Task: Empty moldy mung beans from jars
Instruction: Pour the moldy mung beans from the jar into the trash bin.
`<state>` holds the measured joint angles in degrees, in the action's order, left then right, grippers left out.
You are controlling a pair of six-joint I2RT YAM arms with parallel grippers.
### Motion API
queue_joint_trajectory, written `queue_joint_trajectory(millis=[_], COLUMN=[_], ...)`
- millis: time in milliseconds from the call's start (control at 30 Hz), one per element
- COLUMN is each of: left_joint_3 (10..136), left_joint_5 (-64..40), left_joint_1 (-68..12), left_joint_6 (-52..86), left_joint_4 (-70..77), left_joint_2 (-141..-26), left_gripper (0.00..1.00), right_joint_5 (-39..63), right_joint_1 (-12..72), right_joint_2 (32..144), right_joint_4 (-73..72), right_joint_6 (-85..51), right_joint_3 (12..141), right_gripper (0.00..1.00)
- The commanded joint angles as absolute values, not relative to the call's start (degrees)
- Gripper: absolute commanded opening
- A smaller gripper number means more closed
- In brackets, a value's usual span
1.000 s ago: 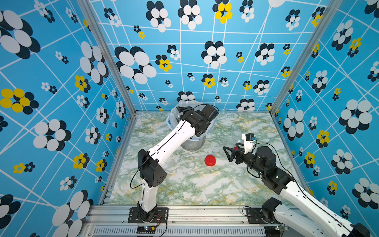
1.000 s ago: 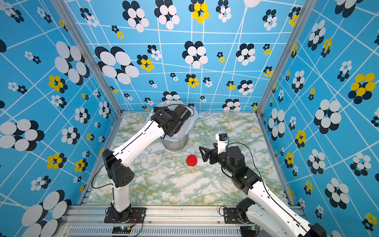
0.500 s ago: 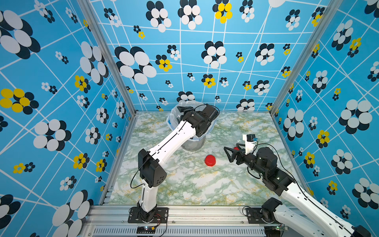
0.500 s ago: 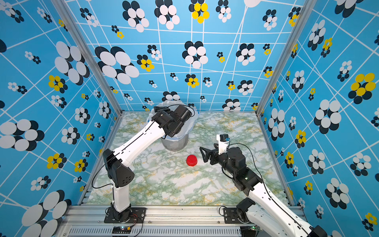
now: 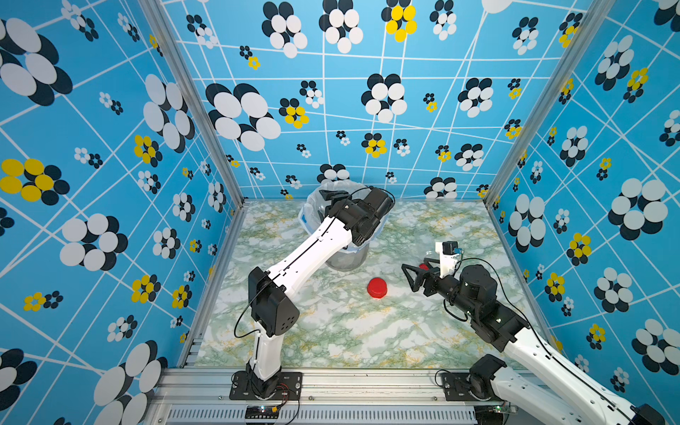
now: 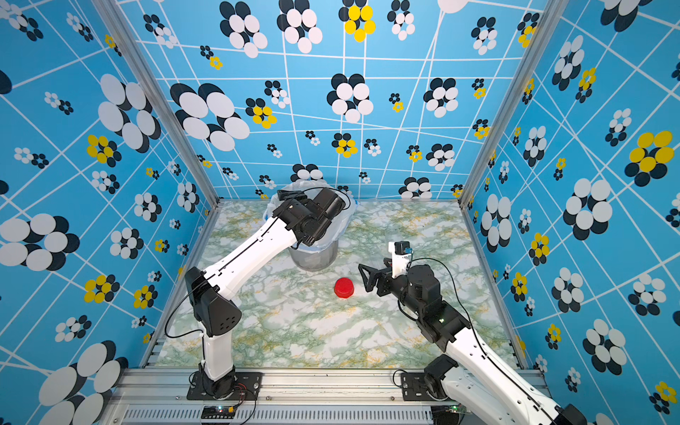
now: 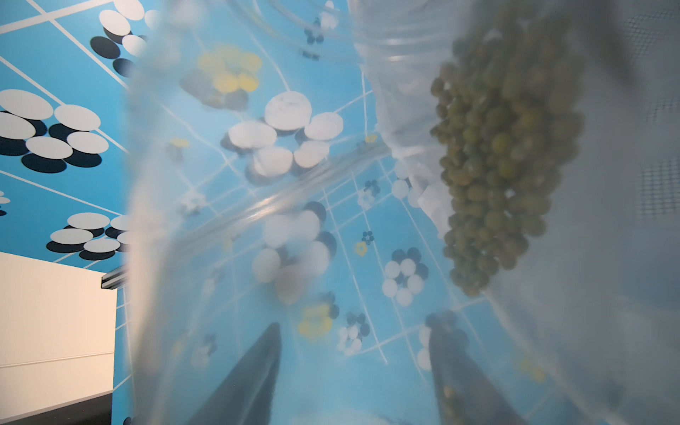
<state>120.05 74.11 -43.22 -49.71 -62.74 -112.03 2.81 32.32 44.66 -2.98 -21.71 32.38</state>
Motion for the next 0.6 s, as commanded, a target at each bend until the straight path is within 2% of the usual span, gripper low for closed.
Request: queue_joint_trajectory(millis=[0, 567], left_joint_3=[119.4, 119.8], left_joint_5=[76.0, 74.0], left_joint_1=[-43.8, -44.7], left_joint_6=[-53.5, -51.6], left_joint_4=[-58.8, -58.6], left_joint_2=[-112.8, -114.1], left_gripper=[0.52, 0.54], right_joint_5=[1.8, 1.8], right_joint_1=[32.1, 32.0], right_joint_2=[43.9, 44.6], right_joint_4=[-3.4, -4.0], right_joint_6=[-22.2, -22.1], right_joint_3=[31.6, 31.7], right_gripper=[0.99, 0.99])
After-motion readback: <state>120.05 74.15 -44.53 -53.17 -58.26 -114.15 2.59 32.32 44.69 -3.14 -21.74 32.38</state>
